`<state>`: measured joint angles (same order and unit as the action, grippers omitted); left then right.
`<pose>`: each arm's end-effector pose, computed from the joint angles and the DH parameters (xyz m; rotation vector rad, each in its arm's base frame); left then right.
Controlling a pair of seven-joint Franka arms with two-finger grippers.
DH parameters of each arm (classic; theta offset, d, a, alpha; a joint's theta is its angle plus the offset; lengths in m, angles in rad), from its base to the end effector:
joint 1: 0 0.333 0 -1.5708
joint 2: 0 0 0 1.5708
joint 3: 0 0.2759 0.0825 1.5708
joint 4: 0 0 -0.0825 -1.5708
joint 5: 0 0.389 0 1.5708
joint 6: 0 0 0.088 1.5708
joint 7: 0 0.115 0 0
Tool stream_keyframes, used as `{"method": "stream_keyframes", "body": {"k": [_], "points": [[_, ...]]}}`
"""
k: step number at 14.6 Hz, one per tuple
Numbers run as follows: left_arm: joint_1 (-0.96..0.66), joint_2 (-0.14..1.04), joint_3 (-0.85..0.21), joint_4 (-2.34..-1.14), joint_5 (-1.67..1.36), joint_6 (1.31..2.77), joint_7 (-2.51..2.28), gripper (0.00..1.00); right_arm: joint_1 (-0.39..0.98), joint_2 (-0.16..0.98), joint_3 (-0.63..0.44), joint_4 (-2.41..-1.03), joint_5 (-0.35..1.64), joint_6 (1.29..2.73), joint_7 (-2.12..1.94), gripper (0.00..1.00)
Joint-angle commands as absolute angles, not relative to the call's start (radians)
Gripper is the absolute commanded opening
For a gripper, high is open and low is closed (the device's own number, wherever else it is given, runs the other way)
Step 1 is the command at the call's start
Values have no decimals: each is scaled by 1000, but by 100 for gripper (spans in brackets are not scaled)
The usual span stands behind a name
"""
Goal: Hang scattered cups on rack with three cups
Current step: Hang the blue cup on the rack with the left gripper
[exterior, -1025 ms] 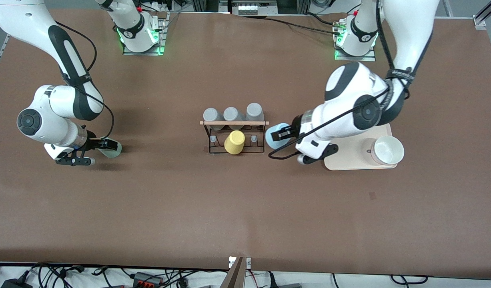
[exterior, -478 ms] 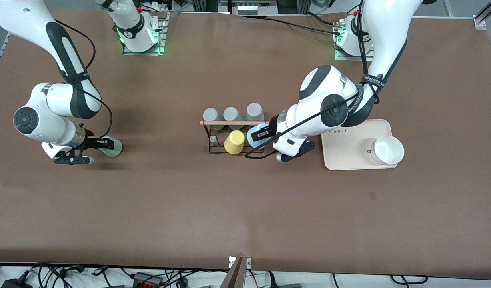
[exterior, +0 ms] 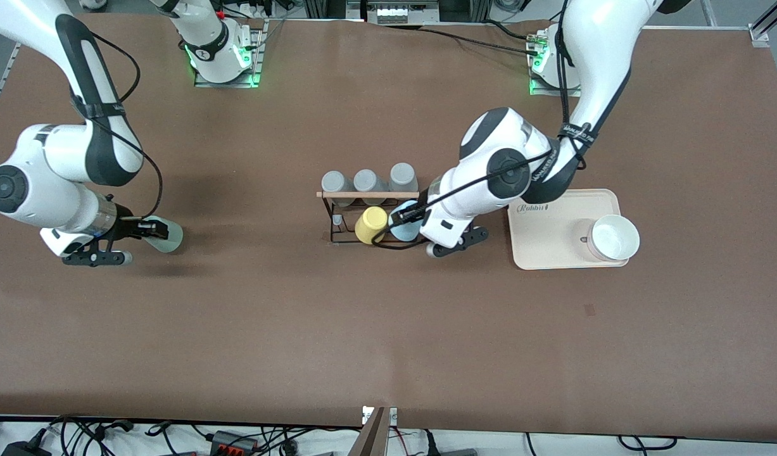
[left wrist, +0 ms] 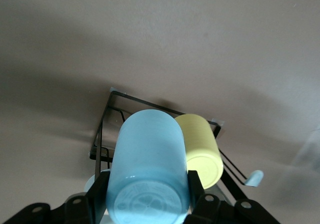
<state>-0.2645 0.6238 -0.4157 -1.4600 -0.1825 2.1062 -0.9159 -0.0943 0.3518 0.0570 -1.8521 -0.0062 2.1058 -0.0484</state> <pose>0.5655 -0.4132 0.3096 2.7411 0.5616 -0.3349 0.6108 -0.0242 0.2772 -3.1191 -0.0187 0.1511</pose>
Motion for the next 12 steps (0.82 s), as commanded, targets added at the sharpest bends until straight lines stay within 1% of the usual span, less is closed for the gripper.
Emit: {"method": "stream_keyframes", "body": {"k": [1,4,7,9,10,11,12], "points": [[-284,650,-407,-1430,-135,2108,-927,2,-66,354,60,-1748,2,1994,-40,35],[-301,660,-407,-1431,-108,2111,-927,4,-20,356,60,-1663,2,1904,52,35],[-301,666,-407,-1434,-63,2111,-927,6,23,357,60,-1618,3,1844,136,35],[-301,678,-407,-1433,-63,2111,-923,12,47,357,60,-1591,23,1819,166,35],[-301,680,-407,-1433,-63,2111,-925,18,63,357,60,-1579,29,1812,185,35],[-299,681,-407,-1433,-70,2109,-927,30,72,359,60,-1569,32,1807,207,35],[-290,681,-407,-1431,-75,2108,-927,63,84,360,60,-1563,32,1807,230,35]]}}
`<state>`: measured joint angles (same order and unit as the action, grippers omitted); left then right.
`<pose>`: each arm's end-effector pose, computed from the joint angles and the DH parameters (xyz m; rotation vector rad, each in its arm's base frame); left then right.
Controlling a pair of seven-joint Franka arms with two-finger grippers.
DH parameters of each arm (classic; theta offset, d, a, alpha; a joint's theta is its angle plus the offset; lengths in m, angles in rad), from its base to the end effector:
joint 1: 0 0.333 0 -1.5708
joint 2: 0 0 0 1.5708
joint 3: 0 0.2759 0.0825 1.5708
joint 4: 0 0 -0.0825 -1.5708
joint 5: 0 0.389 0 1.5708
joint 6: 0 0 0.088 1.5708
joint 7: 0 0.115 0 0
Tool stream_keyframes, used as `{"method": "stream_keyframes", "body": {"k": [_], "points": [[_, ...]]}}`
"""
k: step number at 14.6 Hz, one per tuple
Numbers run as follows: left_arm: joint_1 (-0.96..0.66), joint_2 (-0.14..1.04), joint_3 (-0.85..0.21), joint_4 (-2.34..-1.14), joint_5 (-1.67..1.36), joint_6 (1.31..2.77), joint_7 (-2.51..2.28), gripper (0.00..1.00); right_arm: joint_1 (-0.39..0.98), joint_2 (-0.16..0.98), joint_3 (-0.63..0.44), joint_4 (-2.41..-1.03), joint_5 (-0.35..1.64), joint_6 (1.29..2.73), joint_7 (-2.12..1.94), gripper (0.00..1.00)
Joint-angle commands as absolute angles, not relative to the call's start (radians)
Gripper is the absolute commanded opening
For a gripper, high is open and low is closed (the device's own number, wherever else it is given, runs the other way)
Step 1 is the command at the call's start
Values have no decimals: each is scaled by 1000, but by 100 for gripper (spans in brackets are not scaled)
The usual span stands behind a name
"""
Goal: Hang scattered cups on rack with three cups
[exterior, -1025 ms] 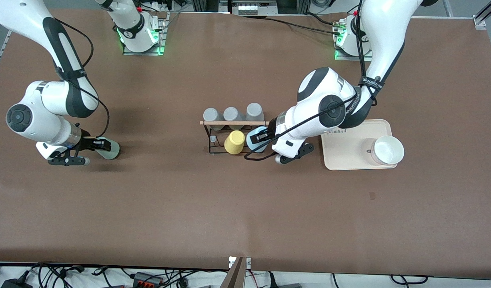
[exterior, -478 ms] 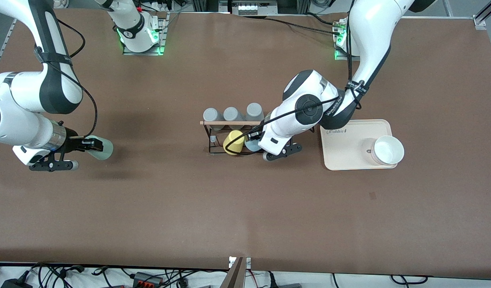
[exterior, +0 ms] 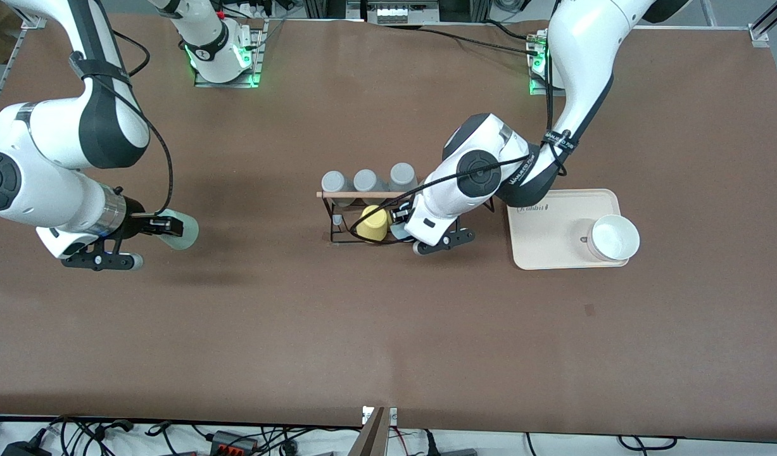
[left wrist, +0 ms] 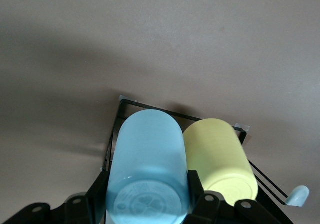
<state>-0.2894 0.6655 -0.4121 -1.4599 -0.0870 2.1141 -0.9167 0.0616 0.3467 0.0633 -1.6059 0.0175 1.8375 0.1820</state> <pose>0.5582 -0.4213 0.2807 2.8328 0.4922 -0.3015 0.6325 0.0777 0.3722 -3.1141 0.1016 0.1855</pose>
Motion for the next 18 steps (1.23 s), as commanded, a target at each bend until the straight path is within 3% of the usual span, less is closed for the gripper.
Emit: {"method": "stream_keyframes", "body": {"k": [1,4,10,18], "points": [[-291,675,-407,-1431,-65,2103,-927,98,95,360,60,-1562,32,1806,245,35],[-224,634,-411,-1425,-72,2051,-922,100,123,360,60,-1532,34,1776,294,35],[-19,511,-411,-1384,-63,1801,-647,100,184,364,60,-1499,35,1776,376,35],[201,286,-416,-1396,35,1514,-246,100,369,423,60,-1447,94,1831,576,35]]}}
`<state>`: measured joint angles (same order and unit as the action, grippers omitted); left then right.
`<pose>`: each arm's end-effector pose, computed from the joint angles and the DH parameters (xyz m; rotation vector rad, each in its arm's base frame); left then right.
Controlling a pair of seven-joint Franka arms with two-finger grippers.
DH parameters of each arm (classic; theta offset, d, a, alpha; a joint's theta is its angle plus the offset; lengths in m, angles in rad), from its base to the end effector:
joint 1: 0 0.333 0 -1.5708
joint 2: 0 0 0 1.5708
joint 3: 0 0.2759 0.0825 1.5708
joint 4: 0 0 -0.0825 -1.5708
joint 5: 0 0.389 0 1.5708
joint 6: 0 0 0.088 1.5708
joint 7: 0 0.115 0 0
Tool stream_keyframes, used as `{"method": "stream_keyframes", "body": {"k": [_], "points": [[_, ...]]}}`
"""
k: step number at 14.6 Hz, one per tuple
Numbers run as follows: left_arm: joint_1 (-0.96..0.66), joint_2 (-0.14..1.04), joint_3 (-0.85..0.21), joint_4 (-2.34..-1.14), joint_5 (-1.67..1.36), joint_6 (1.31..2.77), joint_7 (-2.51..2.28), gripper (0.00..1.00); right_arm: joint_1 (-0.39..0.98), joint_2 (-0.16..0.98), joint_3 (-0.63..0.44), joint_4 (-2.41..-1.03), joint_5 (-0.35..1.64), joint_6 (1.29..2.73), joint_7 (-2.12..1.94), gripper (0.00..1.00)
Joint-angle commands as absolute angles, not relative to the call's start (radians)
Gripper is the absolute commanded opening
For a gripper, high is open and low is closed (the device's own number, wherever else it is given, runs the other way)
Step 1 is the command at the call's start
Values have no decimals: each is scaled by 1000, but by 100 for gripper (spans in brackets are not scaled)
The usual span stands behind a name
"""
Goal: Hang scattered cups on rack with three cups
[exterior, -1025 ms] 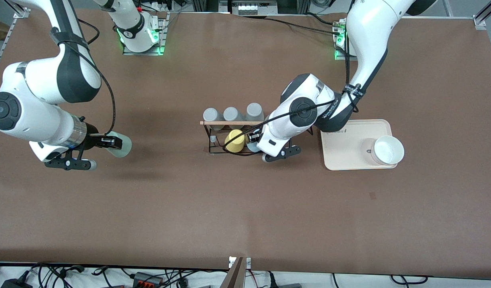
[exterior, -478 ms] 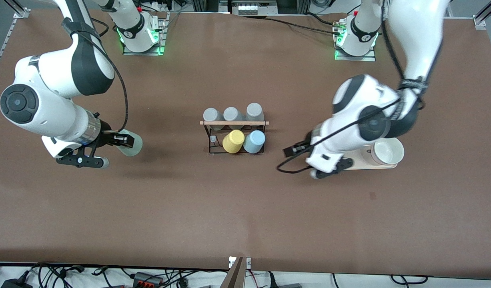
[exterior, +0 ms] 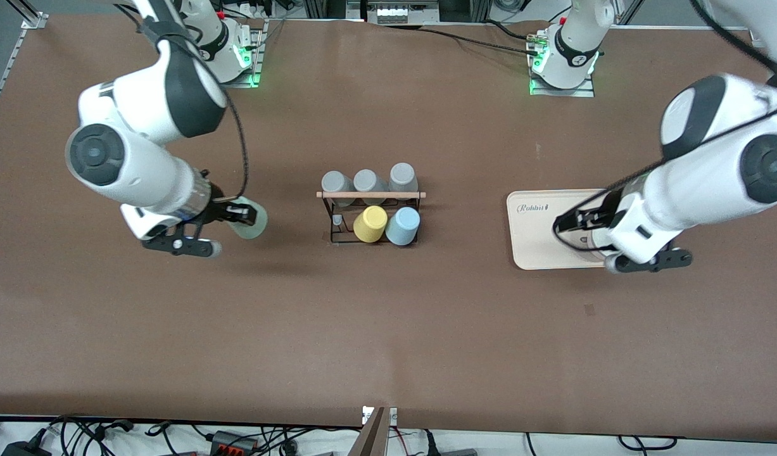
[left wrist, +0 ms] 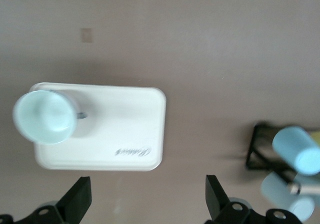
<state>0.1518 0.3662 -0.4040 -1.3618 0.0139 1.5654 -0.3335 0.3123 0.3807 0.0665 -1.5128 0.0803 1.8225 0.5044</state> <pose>0.6259 -0.1236 0.4697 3.0431 0.1447 -0.2521 0.6066 0.2442 0.3933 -3.0662 0.2338 0.1648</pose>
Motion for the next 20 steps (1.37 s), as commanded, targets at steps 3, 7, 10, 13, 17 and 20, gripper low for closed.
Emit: {"method": "stream_keyframes", "body": {"k": [3,7,10,13,17,20], "points": [[242,226,-416,-1474,35,1509,-201,100,443,469,58,-1396,84,1835,659,35],[265,115,-417,-1664,31,1613,-198,100,500,547,55,-1325,61,1861,759,35],[265,90,-417,-1683,31,1624,-192,100,525,581,57,-1308,51,1897,792,35],[293,121,-410,-1620,31,1611,-94,100,537,612,57,-1310,34,1904,796,35],[296,144,-405,-1578,37,1588,-101,100,551,663,57,-1313,-6,1907,802,35],[298,144,-403,-1577,58,1588,-103,100,555,687,58,-1316,-5,1942,804,35]]}}
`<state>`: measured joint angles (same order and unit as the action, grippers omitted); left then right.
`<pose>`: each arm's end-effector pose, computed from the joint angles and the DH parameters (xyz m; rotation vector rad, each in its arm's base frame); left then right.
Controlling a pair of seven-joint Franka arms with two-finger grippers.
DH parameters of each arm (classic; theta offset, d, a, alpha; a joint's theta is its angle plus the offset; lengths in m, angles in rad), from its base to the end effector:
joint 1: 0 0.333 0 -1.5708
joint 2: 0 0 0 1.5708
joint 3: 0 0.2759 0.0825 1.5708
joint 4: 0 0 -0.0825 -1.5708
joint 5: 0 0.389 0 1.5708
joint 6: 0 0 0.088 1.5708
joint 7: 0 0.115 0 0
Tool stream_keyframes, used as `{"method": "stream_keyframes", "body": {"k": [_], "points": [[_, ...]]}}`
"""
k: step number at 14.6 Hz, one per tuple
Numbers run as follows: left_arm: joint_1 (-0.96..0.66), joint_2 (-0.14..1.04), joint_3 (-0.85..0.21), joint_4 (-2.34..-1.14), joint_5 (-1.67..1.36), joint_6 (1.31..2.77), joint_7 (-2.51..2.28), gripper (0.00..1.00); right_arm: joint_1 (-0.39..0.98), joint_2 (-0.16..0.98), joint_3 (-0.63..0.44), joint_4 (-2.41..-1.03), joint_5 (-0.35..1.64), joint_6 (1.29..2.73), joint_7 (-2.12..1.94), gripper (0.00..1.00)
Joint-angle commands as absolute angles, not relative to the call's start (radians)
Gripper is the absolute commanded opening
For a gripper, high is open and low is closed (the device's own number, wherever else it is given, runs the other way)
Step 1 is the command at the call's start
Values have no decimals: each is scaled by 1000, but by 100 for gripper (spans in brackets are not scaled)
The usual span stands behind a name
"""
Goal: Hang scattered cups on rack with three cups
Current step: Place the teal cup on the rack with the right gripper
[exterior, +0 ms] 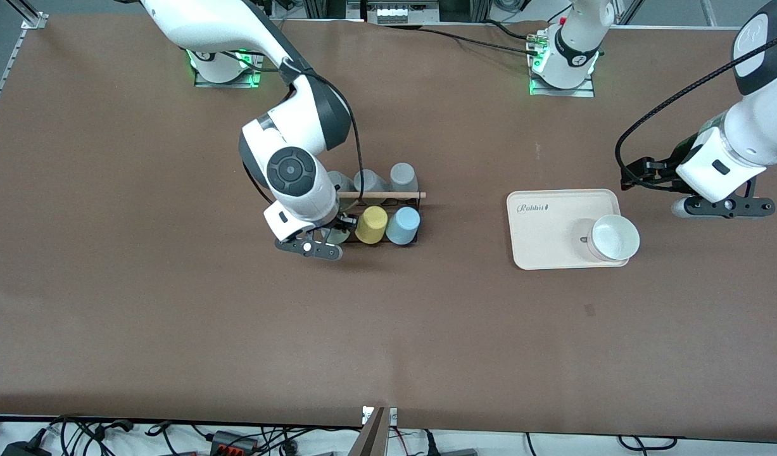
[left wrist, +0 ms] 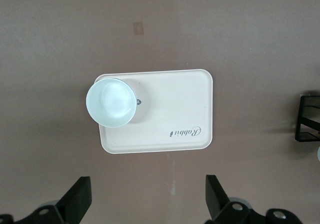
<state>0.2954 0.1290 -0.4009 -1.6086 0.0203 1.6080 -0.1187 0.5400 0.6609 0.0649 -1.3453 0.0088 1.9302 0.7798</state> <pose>0.5834 -0.0496 0.4930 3.1192 0.0175 -0.1904 0.5807 0.3927 0.2903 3.1140 -0.2974 -0.1384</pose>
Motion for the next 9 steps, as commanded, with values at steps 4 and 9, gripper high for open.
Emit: {"method": "stream_keyframes", "body": {"k": [4,9], "points": [[299,138,-414,-1588,94,1552,-95,100,560,698,58,-1316,-2,1944,804,40],[299,135,-414,-1582,92,1566,-109,100,557,690,57,-1315,-6,1937,789,100]]}}
